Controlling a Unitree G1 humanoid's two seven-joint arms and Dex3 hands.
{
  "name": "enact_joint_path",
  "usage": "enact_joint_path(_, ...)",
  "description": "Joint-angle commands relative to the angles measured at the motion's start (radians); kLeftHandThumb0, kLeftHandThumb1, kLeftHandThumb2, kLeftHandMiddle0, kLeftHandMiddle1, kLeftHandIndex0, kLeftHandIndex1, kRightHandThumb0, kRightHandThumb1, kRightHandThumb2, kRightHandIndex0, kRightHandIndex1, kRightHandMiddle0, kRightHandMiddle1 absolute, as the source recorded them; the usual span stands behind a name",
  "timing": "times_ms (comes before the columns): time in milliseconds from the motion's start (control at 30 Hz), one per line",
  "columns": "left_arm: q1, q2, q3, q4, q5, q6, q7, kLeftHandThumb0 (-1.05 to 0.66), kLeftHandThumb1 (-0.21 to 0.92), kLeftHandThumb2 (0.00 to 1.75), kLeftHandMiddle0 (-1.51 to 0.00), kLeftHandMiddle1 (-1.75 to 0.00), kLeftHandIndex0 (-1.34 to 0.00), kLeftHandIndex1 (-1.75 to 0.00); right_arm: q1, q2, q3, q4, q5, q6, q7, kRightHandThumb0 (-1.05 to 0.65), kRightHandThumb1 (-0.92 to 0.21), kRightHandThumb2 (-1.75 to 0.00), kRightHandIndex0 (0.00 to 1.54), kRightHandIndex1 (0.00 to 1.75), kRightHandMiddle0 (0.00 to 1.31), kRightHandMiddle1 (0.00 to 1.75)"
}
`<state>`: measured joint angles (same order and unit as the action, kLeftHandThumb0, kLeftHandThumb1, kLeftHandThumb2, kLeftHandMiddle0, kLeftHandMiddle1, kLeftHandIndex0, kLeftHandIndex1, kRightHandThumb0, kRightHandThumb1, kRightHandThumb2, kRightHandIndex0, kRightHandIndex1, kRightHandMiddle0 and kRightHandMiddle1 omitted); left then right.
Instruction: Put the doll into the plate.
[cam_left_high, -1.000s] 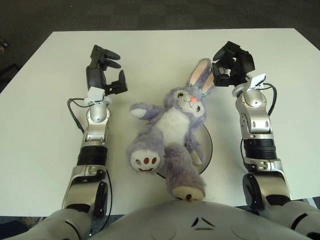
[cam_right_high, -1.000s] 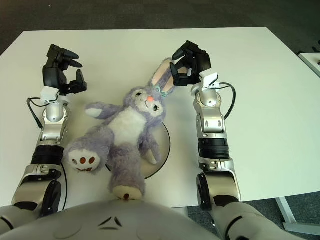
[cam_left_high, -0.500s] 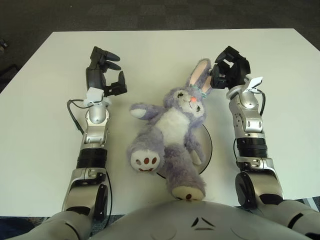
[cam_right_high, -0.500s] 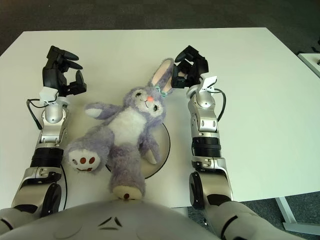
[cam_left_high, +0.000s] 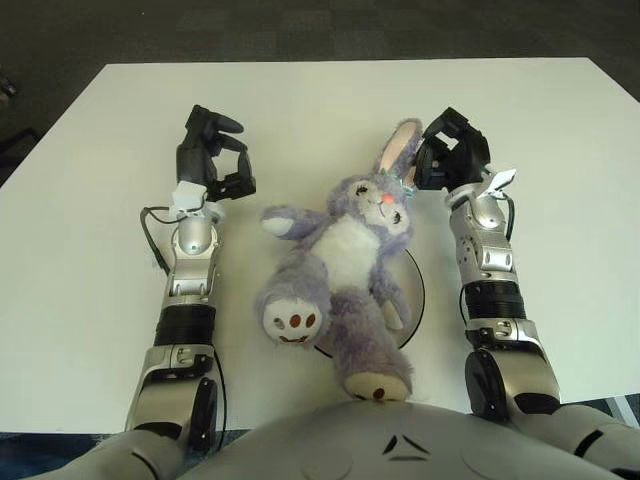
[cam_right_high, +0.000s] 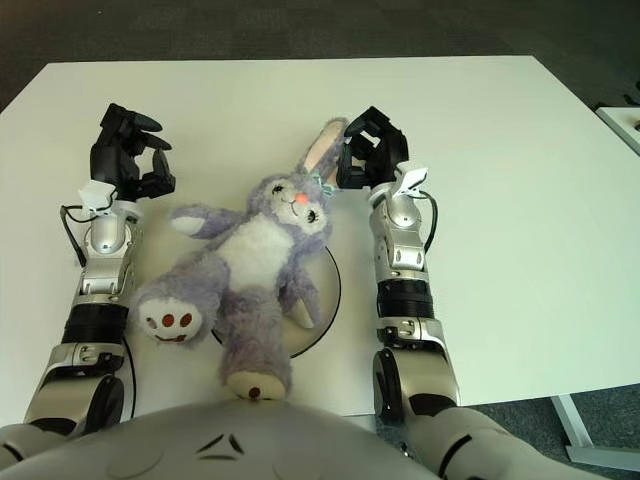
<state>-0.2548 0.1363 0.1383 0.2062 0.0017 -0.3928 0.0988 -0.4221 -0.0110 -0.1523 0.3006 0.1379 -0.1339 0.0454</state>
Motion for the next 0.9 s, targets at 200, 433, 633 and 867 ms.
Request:
enact_joint_path(200,0.047,-0.012,0.007,-0.048,-0.036,0.076,-0.029,-0.01,0.34,1.3,-0.49,-1.75,-0.47,-1.75,0.035,0.003,-0.013,0.059,0.016,-0.082,0.014,-0.01,0.05,-1.65,0.88,1.75,0.79,1.49)
enact_joint_path(433,0.074,-0.015,0.016,-0.055,-0.019,0.098,-0.008,-0.01,0.31,1.33,-0.5,-1.75,-0.49,-1.75,0.052,0.004,-0.025,0.085,0.018,-0.13,0.014,-0.01,0.07,-1.67,0.91,1.75,0.79,1.5)
enact_joint_path(633,0.092,-0.022,0.024,-0.071,-0.012,0.126,0.003,-0.01,0.3,1.34,-0.51,-1.75,-0.5,-1.75,0.058,-0.001,-0.027,0.092,0.005,-0.147,0.0,-0.01,0.08,-1.7,0.92,1.75,0.76,1.55)
enact_joint_path(867,0.117,-0.026,0.03,-0.094,-0.007,0.156,0.009,-0.01,0.3,1.35,-0.51,-1.75,-0.5,-1.75,0.09,-0.001,-0.028,0.049,0.007,-0.135,-0.011,-0.01,0.06,-1.72,0.92,1.75,0.69,1.66)
